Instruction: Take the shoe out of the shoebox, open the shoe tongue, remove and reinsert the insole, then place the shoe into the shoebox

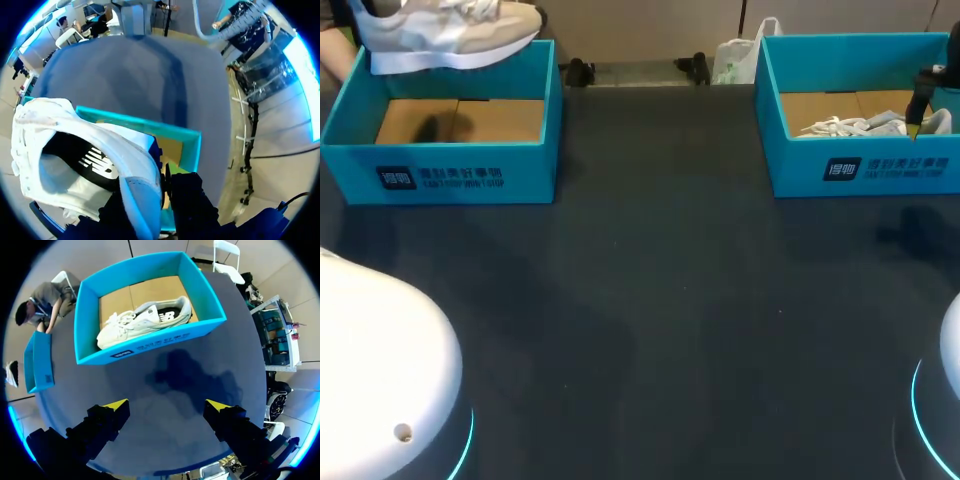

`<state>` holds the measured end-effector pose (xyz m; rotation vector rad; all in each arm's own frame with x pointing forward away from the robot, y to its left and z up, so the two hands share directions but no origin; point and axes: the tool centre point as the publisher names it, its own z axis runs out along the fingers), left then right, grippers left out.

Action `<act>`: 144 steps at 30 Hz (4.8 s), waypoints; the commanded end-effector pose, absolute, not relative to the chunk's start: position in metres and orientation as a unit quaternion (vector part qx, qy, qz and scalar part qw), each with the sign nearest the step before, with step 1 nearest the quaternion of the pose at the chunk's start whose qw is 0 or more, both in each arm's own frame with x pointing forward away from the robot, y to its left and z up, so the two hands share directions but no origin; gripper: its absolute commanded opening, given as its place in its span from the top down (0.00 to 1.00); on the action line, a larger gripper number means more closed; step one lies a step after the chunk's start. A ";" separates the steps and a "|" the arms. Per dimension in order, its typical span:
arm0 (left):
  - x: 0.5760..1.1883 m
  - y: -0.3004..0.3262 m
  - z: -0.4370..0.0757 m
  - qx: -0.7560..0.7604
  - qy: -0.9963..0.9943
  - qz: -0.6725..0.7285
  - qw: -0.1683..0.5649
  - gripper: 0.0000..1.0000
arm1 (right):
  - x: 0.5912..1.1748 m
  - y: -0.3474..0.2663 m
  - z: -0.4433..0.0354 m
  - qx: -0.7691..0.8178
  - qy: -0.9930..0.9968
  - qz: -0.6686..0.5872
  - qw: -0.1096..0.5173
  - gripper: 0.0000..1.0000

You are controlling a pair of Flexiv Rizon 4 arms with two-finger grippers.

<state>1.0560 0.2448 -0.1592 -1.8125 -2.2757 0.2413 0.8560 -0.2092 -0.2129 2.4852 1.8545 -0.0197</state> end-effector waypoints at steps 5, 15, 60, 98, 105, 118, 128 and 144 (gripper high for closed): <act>0.974 0.216 -0.137 -0.612 -0.783 -0.110 -0.033 1.00 | 0.855 -0.209 -0.213 0.802 0.598 -0.006 0.021 0.00; 0.974 0.216 -0.137 -0.612 -0.783 -0.110 -0.033 1.00 | 0.855 -0.209 -0.213 0.802 0.598 -0.006 0.021 0.00; 0.783 0.055 -0.204 -0.677 -0.721 -0.148 -0.021 1.00 | 0.855 -0.209 -0.213 0.802 0.598 -0.006 0.021 0.00; 0.720 -0.079 -0.333 -0.725 -0.679 -0.115 0.009 1.00 | 0.855 -0.209 -0.213 0.802 0.598 -0.006 0.021 0.00; 0.721 -0.092 -0.352 -0.718 -0.686 -0.118 0.016 1.00 | 0.855 -0.209 -0.213 0.802 0.598 -0.006 0.021 0.00; 0.728 -0.116 -0.372 -0.719 -0.688 -0.095 0.021 1.00 | 0.855 -0.209 -0.213 0.802 0.598 -0.006 0.021 0.00; 0.729 -0.124 -0.389 -0.731 -0.676 -0.088 0.026 1.00 | 0.855 -0.209 -0.213 0.802 0.598 -0.006 0.021 0.00; 0.717 -0.121 -0.380 -0.751 -0.659 -0.050 0.009 0.00 | 0.855 -0.209 -0.213 0.802 0.598 -0.006 0.021 0.00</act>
